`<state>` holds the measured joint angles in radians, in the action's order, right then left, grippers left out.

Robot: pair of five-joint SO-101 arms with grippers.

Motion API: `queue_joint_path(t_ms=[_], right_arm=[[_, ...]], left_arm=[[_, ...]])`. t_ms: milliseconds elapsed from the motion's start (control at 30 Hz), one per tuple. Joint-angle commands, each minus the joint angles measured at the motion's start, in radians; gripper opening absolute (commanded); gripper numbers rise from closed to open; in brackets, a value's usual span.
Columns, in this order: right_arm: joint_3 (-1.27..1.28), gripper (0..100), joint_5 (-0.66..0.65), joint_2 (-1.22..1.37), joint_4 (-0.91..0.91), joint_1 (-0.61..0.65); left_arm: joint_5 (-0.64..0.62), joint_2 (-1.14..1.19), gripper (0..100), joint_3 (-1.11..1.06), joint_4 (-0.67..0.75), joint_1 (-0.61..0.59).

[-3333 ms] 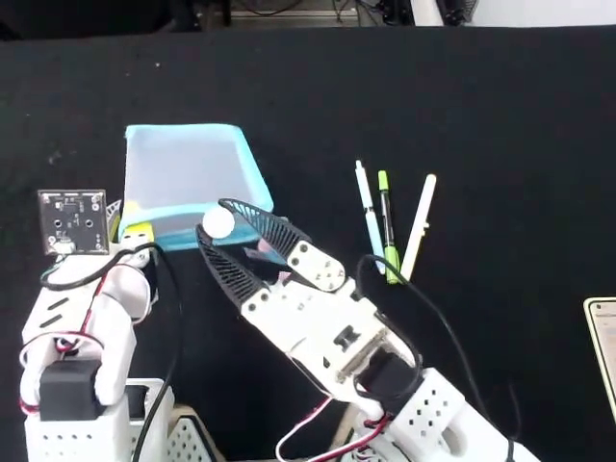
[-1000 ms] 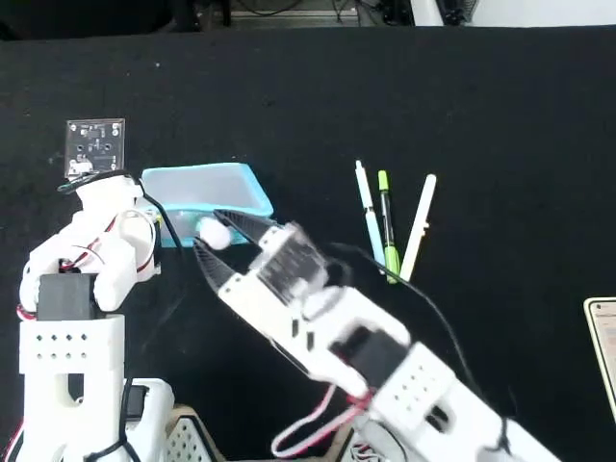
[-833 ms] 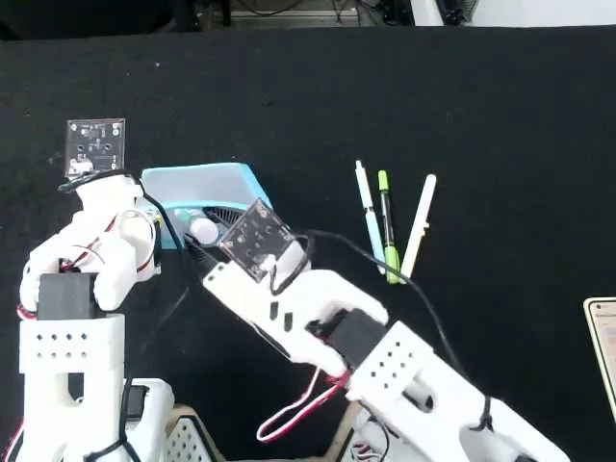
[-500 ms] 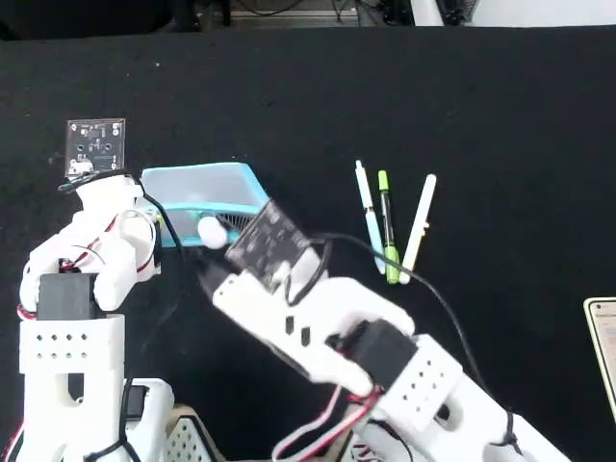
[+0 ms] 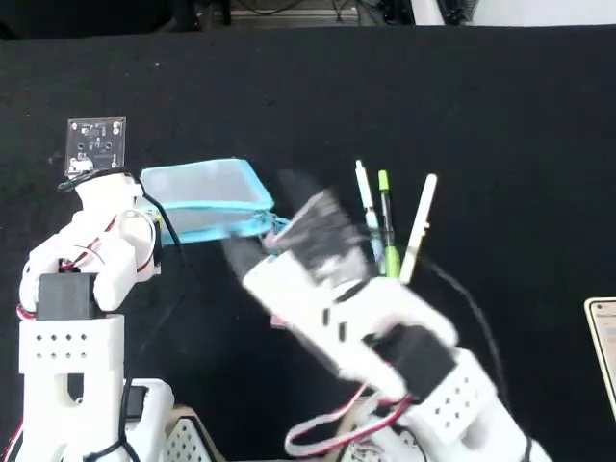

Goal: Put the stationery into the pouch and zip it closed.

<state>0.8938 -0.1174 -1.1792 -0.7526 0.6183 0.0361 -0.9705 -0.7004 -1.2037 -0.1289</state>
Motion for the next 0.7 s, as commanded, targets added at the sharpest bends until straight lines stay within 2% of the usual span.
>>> queue_joint_path(t_ms=[0, 100, 233, 367, 467, 667], right_arm=[[0.002, 31.4, 0.031, -0.044, -0.003, -0.267], [0.039, 23.4, 0.130, -0.018, -0.003, -0.397], [0.027, 11.9, 0.213, 0.107, -0.002, -0.493], [-0.061, 18.4, 0.236, 0.335, -0.041, -0.554], [-0.153, 23.1, 0.241, 0.550, -0.115, -0.528], [-0.331, 20.9, 0.265, 0.892, -0.282, -0.473]], left_arm=[[-0.008, 0.002, 3, 0.042, 0.000, -0.002], [-0.008, 0.002, 3, 0.042, 0.000, -0.002], [-0.008, 0.000, 3, 0.028, 0.003, -0.002], [-0.008, -0.006, 3, 0.008, 0.008, -0.002], [-0.008, -0.006, 3, 0.013, 0.008, -0.002], [-0.009, -0.008, 3, 0.018, 0.008, -0.015]])
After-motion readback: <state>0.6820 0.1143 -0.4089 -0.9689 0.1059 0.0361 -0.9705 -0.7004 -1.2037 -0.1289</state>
